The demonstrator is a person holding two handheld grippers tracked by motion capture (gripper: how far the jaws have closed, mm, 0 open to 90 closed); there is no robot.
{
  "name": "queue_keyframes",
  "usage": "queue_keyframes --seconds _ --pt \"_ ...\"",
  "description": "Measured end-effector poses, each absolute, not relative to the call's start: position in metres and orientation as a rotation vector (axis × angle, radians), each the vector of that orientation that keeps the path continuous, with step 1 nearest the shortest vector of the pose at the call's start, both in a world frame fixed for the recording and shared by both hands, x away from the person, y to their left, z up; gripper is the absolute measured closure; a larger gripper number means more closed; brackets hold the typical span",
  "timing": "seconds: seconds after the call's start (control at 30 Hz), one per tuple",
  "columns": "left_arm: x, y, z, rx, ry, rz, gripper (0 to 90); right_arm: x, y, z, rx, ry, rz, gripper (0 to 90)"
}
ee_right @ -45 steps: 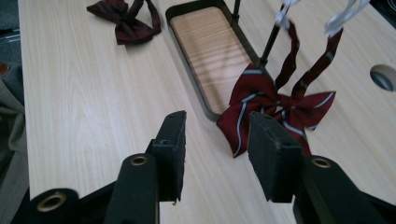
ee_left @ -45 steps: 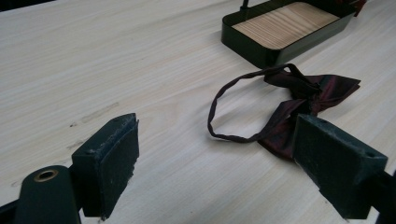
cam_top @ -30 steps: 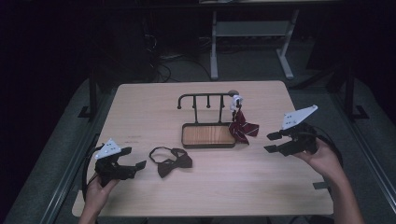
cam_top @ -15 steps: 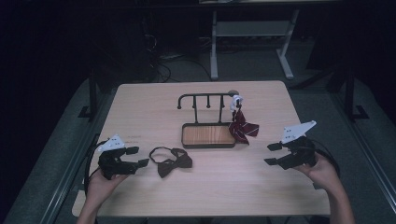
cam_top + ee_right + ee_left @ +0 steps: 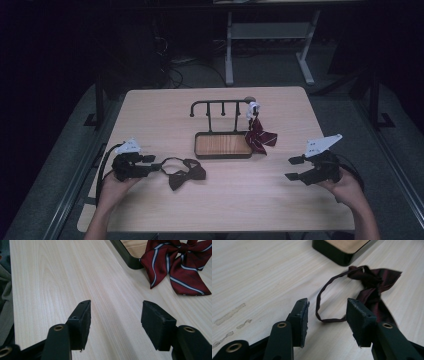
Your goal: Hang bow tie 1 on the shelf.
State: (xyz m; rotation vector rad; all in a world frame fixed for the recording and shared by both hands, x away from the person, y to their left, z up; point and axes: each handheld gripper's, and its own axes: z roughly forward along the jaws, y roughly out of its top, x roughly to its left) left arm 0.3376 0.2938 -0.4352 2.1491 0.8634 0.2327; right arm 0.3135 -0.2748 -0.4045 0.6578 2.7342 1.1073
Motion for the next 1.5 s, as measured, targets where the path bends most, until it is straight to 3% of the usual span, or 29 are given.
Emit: queue_keyframes --seconds 0.63,0.83,1.2,1.5 --pt "0.351 0.282 -0.443 2.293 0.802 0.245 58.1 0.311 -0.280 -0.410 0.671 2.715 1.137 38.9" --pt "0.351 0.277 -0.445 2.314 0.797 0.279 65.5 0.311 -0.277 -0.415 0.667 2.736 1.096 39.0" --pt "0.355 0.272 -0.449 2.341 0.828 0.248 71.1 0.310 -0.279 -0.415 0.672 2.732 1.098 39.3" --pt "0.353 0.264 -0.453 2.382 0.806 0.247 84.5 0.311 -0.279 -0.416 0.667 2.731 1.094 39.2"
